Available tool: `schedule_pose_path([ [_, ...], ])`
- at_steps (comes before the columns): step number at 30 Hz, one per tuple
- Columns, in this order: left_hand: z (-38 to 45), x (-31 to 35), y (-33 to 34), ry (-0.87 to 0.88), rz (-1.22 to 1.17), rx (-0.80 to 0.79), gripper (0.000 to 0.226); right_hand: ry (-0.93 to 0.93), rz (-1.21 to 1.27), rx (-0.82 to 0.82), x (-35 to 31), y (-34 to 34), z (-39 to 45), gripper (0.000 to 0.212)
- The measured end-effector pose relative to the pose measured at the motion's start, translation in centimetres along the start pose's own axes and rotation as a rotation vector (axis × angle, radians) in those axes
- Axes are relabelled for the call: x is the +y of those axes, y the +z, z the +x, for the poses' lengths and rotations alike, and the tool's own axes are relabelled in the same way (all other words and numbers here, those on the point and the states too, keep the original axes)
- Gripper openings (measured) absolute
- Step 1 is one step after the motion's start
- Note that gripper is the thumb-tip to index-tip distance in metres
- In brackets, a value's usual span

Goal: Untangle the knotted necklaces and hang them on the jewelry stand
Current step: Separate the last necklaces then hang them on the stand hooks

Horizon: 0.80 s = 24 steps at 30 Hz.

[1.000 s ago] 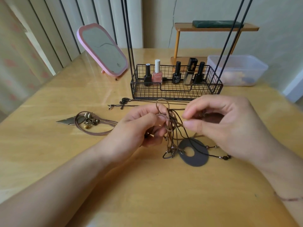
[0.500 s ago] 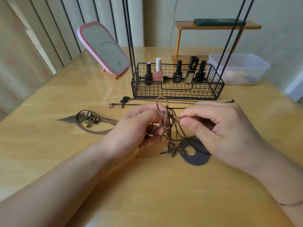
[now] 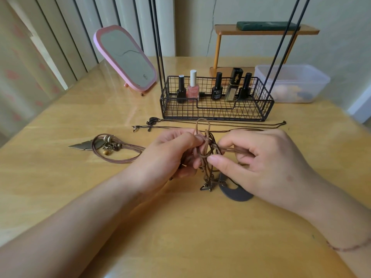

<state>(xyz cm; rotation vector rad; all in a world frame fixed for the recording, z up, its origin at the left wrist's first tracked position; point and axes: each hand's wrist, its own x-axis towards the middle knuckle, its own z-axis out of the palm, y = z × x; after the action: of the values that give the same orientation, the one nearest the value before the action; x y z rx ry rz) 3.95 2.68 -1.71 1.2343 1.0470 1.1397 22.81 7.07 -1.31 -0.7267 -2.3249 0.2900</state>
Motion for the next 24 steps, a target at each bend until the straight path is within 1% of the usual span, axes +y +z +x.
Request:
schedule_pose_path([
  [3,-0.06,0.08,-0.02,-0.001,0.007,0.009,0.032,0.027,0.015,-0.006,-0.17,0.01,0.03,0.018],
  [5,-0.09,0.12,0.01,-0.003,0.022,0.014,0.033,0.047,0.053,-0.022,-0.14,-0.02,0.12,0.021],
  [8,-0.04,0.06,-0.07,-0.004,0.044,0.026,0.031,0.077,0.228,-0.071,-0.14,-0.14,0.13,0.029],
  [10,0.01,0.0,-0.15,-0.007,0.032,0.034,0.03,0.095,0.314,-0.087,-0.26,-0.22,0.15,0.031],
  [13,0.01,0.0,-0.3,-0.016,0.01,0.045,0.03,0.137,0.35,-0.079,-0.26,-0.02,0.21,0.028],
  [15,-0.02,0.06,-0.38,-0.021,0.016,0.041,0.028,0.174,0.394,-0.067,-0.17,-0.01,0.16,0.023],
  [18,-0.05,0.1,-0.49,-0.036,0.016,0.039,0.026,0.204,0.499,-0.117,-0.25,-0.27,-0.09,0.025],
  [20,-0.05,0.1,-0.51,-0.047,0.001,0.044,0.026,0.198,0.501,-0.136,-0.29,-0.32,-0.13,0.025],
  [24,-0.07,0.13,-0.49,-0.052,-0.039,0.032,0.025,0.18,0.398,-0.102,-0.22,-0.12,-0.01,0.026],
])
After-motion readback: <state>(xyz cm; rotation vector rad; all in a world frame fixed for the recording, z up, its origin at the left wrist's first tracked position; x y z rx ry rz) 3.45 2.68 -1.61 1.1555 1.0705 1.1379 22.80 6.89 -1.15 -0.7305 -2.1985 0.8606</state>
